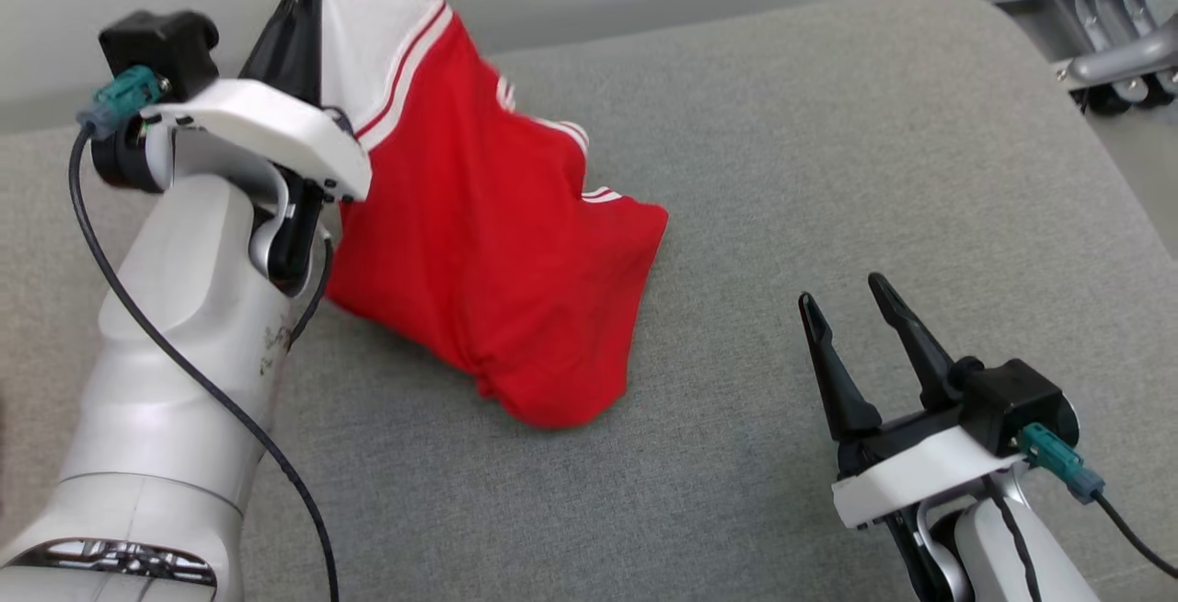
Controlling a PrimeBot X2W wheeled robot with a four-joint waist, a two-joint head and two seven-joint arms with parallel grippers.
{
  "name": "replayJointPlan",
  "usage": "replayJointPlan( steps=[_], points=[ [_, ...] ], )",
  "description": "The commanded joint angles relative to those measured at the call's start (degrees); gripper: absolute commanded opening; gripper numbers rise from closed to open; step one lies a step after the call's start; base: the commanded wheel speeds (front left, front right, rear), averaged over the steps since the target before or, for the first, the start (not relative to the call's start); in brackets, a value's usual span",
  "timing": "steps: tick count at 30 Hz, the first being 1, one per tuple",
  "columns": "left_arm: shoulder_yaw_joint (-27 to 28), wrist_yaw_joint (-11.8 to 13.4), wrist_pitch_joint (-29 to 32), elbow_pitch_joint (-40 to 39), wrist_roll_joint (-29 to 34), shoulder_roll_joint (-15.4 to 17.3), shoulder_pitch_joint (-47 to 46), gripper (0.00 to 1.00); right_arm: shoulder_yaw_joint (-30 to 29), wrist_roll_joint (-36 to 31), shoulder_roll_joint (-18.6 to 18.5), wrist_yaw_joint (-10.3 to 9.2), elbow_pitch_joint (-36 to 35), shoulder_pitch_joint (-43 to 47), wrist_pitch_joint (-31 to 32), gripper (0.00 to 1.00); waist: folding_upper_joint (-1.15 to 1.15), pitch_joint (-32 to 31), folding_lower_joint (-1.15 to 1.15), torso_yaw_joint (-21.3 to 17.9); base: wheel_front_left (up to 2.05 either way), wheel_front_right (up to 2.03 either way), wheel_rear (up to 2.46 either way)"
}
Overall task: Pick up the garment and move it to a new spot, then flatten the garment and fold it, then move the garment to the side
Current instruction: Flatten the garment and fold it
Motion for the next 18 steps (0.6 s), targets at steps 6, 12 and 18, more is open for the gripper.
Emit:
replayJointPlan(
  steps=[6,12,18],
  points=[
    [-4.80,-0.42,-0.24,-7.87,-3.20,0.36,-2.46,0.00,0.57,0.40,-0.05,0.01,0.42,2.35,-0.41,1.00,0.00,-5.59,0.00,-0.97,0.00,0.00,0.00],
    [-11.14,-0.43,-0.23,-13.50,-4.95,1.25,-7.61,0.00,1.06,0.44,0.03,0.01,0.44,2.72,-0.41,1.00,0.00,-6.87,0.00,-2.42,0.00,0.00,0.00],
    [-17.59,-0.37,0.00,-14.74,-3.92,-0.20,-15.96,0.00,1.35,0.81,0.05,0.01,0.65,2.29,-0.41,1.00,0.00,-6.77,0.00,-4.68,0.00,0.00,0.00]
  ],
)
